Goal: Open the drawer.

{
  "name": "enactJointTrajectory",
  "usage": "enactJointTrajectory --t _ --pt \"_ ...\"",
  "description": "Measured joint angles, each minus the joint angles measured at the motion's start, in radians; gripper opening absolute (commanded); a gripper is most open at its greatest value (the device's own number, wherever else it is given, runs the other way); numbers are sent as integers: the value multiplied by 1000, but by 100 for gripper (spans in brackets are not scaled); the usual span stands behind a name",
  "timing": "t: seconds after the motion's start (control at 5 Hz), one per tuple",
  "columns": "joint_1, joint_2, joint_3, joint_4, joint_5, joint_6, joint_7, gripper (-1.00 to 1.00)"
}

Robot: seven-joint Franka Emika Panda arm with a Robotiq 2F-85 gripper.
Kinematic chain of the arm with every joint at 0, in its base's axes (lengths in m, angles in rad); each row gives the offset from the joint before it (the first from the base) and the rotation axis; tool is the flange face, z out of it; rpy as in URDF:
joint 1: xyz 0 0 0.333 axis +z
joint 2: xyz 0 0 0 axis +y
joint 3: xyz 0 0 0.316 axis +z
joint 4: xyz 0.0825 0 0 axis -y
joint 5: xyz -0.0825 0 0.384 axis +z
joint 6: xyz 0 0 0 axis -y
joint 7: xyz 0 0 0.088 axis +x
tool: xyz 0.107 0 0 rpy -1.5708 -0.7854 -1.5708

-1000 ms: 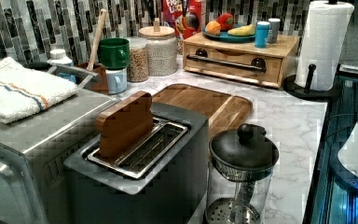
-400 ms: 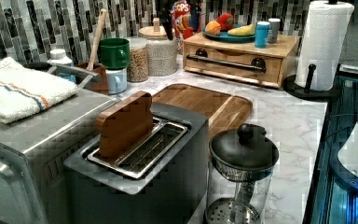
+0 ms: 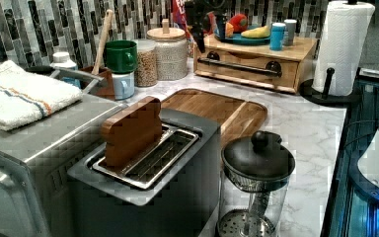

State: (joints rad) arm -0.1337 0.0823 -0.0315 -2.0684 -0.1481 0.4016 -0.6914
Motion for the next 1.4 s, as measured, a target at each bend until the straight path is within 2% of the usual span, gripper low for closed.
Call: enactJointTrajectory --t 0.2,0.8,1.4 --pt "-31 6 -14 -12 -40 53 -88 100" --pt "-91 -9 -46 -35 -40 251 -249 100" --pt "-103 6 -87 -41 -13 325 -368 100"
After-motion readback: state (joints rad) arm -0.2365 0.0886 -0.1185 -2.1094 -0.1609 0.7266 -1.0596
